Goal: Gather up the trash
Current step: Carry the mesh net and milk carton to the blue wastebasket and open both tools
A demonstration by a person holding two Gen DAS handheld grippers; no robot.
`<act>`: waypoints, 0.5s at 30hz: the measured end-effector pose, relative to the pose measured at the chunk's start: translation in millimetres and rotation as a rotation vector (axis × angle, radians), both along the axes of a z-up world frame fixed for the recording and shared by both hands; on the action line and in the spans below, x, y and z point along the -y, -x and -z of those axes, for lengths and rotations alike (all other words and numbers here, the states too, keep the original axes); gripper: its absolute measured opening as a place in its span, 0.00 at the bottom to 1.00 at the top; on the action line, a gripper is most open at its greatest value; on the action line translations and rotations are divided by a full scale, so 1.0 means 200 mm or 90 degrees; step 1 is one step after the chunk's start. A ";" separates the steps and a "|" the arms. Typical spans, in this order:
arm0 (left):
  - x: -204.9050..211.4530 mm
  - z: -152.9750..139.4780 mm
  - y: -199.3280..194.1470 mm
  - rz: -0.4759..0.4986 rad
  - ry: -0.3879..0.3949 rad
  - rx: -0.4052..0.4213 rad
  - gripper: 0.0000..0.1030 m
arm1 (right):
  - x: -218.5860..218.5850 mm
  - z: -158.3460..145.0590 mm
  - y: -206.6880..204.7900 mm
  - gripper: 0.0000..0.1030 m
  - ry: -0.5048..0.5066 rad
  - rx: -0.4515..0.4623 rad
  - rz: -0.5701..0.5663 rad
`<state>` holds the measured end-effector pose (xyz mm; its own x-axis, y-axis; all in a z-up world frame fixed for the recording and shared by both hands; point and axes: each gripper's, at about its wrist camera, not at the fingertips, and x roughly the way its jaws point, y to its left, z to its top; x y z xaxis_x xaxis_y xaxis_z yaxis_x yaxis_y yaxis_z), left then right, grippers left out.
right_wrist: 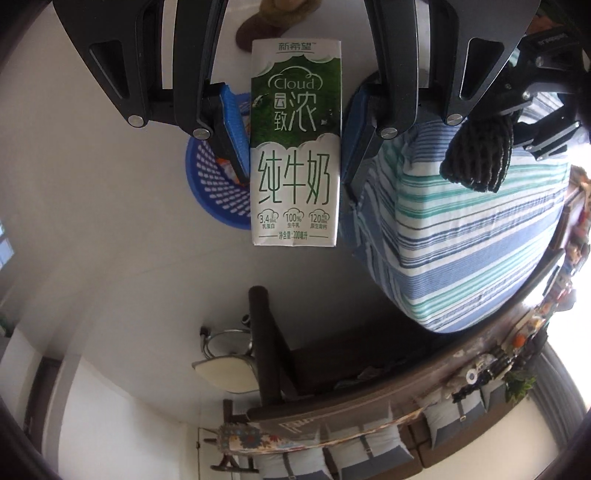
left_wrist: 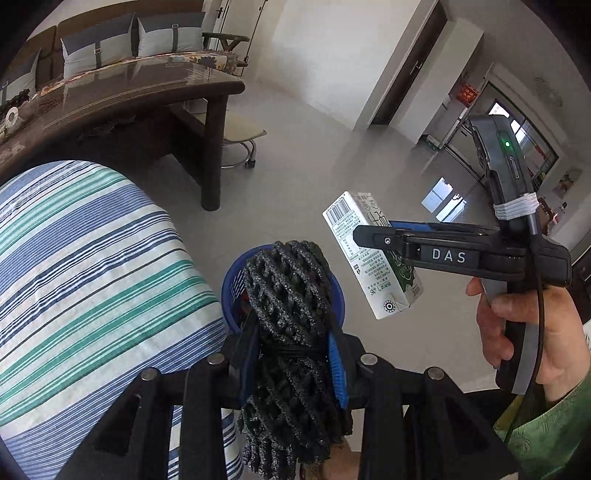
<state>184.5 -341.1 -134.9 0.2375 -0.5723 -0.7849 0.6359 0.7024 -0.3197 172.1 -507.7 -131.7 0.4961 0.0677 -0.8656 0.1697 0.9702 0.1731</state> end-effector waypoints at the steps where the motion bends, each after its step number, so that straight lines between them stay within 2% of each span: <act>1: 0.05 0.04 -0.01 -0.002 -0.001 -0.011 0.33 | 0.04 0.04 -0.01 0.47 -0.003 -0.002 0.009; 7: 0.29 0.31 -0.12 -0.013 -0.006 -0.072 0.33 | 0.25 0.27 -0.07 0.47 -0.037 -0.006 0.048; 15: 0.47 0.51 -0.21 -0.011 -0.030 -0.087 0.34 | 0.46 0.53 -0.15 0.48 -0.094 -0.049 0.076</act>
